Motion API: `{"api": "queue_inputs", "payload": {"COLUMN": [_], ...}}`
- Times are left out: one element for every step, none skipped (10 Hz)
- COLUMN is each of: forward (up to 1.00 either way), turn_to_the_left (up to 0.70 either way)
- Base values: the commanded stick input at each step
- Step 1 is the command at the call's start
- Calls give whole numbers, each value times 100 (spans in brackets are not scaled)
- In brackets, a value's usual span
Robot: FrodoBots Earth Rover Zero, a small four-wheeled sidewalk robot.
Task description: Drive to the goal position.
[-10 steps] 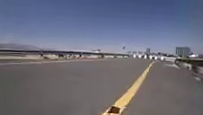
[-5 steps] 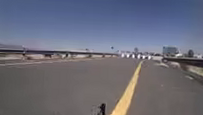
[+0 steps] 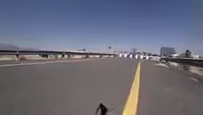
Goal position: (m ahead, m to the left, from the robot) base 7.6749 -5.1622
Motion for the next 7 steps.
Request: {"api": "queue_inputs", "payload": {"forward": [70,70,70,70,70,70,70], "turn_to_the_left": [0,0,0,0,0,0,0]}}
